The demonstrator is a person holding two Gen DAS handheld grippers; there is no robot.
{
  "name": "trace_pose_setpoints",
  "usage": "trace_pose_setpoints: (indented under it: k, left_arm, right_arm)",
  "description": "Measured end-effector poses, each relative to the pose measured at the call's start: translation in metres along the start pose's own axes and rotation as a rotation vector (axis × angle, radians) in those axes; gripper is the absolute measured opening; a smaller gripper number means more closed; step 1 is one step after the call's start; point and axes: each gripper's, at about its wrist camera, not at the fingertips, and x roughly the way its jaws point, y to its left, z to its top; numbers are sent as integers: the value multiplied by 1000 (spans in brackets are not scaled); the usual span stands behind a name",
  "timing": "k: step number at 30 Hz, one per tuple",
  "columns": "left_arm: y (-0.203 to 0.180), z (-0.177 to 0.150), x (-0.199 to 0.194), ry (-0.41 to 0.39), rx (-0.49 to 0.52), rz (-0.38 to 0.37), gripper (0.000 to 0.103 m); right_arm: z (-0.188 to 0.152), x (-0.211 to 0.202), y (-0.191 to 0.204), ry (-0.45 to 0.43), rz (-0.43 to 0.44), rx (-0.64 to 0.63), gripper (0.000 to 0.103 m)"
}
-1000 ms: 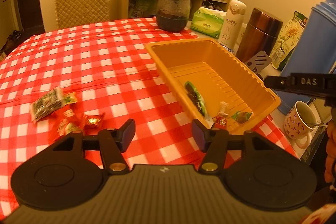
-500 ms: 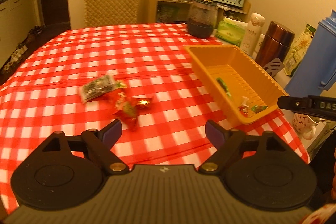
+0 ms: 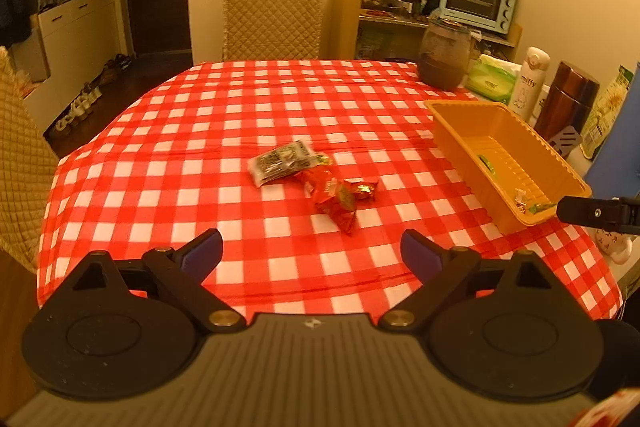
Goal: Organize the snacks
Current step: 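Withdraw both open tools from the tray toward the snack pile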
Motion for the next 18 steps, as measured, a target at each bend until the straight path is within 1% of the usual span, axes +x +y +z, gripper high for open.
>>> trace_pose_setpoints:
  k: [3, 6, 14, 18]
  left_arm:
    - [6, -3, -4, 3, 10, 16, 96]
    - [10, -6, -5, 20, 7, 17, 96]
    - [23, -7, -4, 52, -39, 25, 96]
    - [28, -6, 3, 66, -71, 20, 96]
  right_arm:
    - [-2, 1, 8, 6, 8, -19, 73]
    - [-4, 2, 15, 13, 16, -38, 73]
    - [-6, 10, 28, 18, 12, -81, 73]
    - [-4, 19, 30, 32, 30, -82, 73]
